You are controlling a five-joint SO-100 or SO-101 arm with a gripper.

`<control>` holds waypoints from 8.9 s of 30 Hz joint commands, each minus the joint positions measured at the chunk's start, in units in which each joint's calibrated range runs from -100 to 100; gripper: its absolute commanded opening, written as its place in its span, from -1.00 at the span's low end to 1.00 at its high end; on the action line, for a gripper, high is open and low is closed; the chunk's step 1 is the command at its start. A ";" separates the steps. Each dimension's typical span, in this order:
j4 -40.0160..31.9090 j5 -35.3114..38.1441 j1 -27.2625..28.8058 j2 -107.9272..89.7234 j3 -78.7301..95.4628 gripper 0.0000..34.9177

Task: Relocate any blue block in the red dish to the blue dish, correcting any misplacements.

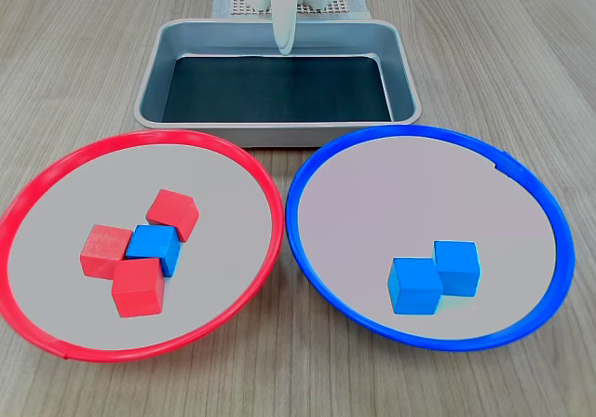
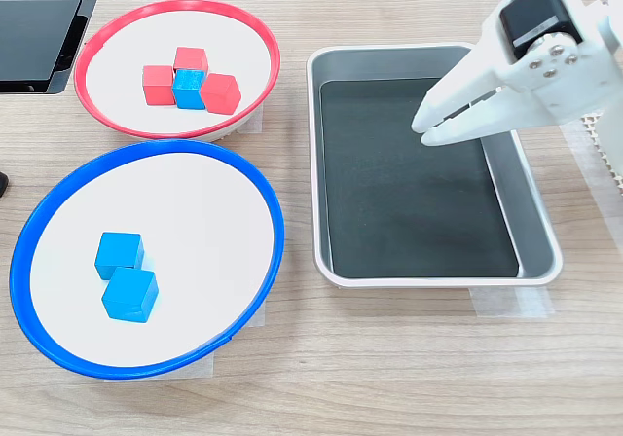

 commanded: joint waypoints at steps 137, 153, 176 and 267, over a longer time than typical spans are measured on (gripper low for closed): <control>-21.49 46.11 12.01 118.29 -87.86 -0.13; -21.08 45.42 11.07 125.63 -96.14 -0.09; -17.03 43.61 9.94 125.12 -99.33 -0.98; -19.42 11.72 -9.35 84.09 -72.11 -0.98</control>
